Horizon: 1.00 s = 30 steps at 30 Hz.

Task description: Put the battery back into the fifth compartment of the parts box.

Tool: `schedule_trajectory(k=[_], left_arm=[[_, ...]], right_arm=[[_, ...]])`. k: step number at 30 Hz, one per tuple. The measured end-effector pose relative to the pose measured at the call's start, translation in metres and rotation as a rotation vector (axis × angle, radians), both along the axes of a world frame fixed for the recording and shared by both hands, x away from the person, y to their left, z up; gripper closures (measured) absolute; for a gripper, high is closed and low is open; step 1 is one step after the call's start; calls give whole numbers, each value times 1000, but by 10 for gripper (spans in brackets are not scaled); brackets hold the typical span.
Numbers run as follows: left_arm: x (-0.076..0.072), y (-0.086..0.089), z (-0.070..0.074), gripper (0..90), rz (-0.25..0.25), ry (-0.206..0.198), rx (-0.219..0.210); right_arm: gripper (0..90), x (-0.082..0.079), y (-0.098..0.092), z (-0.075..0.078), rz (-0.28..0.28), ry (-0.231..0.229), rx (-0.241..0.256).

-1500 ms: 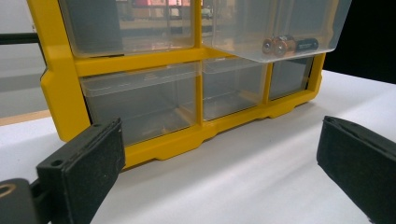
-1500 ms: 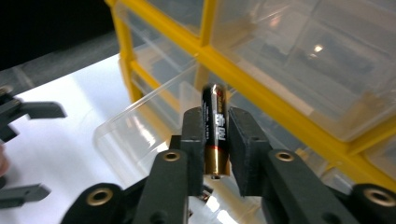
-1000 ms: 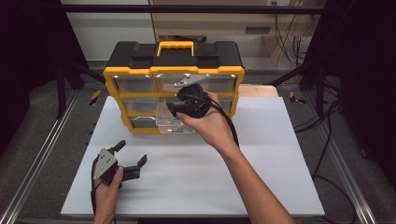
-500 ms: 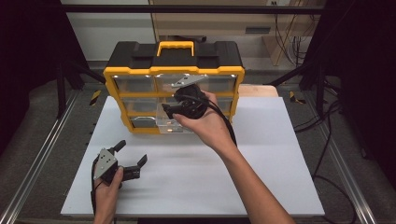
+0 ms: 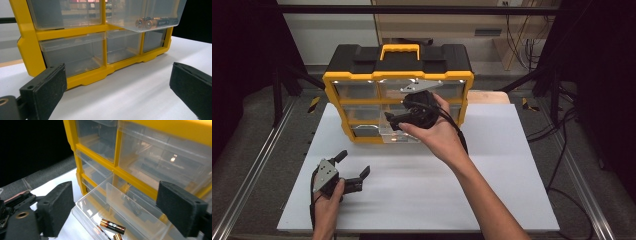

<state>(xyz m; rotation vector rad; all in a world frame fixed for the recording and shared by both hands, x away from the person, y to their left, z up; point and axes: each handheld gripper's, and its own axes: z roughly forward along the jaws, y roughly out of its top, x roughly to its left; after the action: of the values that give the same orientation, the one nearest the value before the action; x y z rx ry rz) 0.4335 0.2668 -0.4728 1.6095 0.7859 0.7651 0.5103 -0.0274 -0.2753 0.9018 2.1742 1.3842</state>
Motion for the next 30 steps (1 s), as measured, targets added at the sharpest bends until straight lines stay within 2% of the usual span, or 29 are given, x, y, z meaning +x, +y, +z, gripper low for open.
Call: schedule_trajectory(k=[2,3,4,5,10,14,15,23,30], left_arm=[[0,0,0,10,0,-2,-5],[0,1,0,10,3,-4,-6],[0,1,0,10,3,-4,-6],[0,1,0,11,4,0,-6],[0,2,0,10,10,3,-11],[-1,3,0,10,11,5,-10],[-1,4,0,10,12,6,-13],[-2,3,1,10,4,7,-15],[-5,4,2,10,10,3,-14]], right_arm=[[118,-2,-3,1,3,-11,6],[103,-8,-9,2,12,-28,38],[103,-8,-9,2,12,-28,38],[91,-13,-17,3,7,-44,62],[74,-22,-36,4,-11,-78,70],[60,-24,-49,3,-19,-83,89],[56,-25,-58,1,-30,-87,101],[50,-31,-96,-12,-82,-95,145],[49,-37,-118,-22,-113,-113,160]])
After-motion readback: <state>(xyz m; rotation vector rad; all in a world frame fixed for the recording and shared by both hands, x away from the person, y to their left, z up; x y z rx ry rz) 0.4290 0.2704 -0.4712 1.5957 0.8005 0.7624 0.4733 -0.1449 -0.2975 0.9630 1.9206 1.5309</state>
